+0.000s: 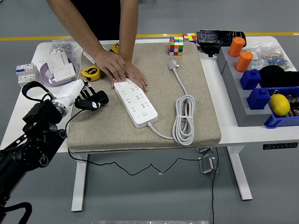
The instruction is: Pick up the plug,place it near the board,insert it into the board,press the button
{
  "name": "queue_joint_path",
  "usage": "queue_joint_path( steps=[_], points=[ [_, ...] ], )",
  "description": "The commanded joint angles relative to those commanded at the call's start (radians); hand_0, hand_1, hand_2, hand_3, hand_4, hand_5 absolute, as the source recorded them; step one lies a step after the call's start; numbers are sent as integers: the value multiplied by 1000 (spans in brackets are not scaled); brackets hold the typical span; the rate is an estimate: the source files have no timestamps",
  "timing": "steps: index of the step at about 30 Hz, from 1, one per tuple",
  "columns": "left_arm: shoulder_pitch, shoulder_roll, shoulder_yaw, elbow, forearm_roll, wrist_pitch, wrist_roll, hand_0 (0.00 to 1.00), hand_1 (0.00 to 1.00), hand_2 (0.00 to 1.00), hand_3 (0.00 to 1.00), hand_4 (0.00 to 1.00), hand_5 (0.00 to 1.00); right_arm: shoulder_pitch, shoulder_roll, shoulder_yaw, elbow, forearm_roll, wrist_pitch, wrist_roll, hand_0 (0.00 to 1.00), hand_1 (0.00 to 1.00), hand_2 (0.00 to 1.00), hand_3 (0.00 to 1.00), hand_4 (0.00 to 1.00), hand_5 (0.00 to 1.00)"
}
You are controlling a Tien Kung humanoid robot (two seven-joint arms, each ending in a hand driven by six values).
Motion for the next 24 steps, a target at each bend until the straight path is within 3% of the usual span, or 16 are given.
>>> queue_joint_path(
  steps=[13, 14, 19, 20, 24],
  points=[
    [-4, 4, -8, 2, -26, -28, -4, 451, 581, 536, 478, 762, 205, 2, 1, 3, 0, 0, 1, 1, 946, 915, 836, 818, 998, 998],
    [-4, 3, -9, 2, -28, -30, -5, 606, 740, 696, 713, 998, 550, 2, 1, 3, 0, 0, 1, 1, 946, 914, 836, 818, 998, 998],
    [-4, 7, -21, 7, -83, -54, -17, 606, 740, 696, 713, 998, 550, 1, 1, 1, -1, 1, 2, 1, 946, 914, 836, 818, 998, 998],
    [-4, 7, -22, 8, -90, -57, -18, 866, 952, 925, 943, 998, 827, 1, 1, 1, -1, 1, 2, 2, 946, 914, 836, 818, 998, 998],
    [-3, 9, -26, 10, -115, -74, -24, 866, 952, 925, 943, 998, 827, 0, 1, -1, 0, 1, 2, 2, 946, 914, 836, 818, 998, 998]
  ],
)
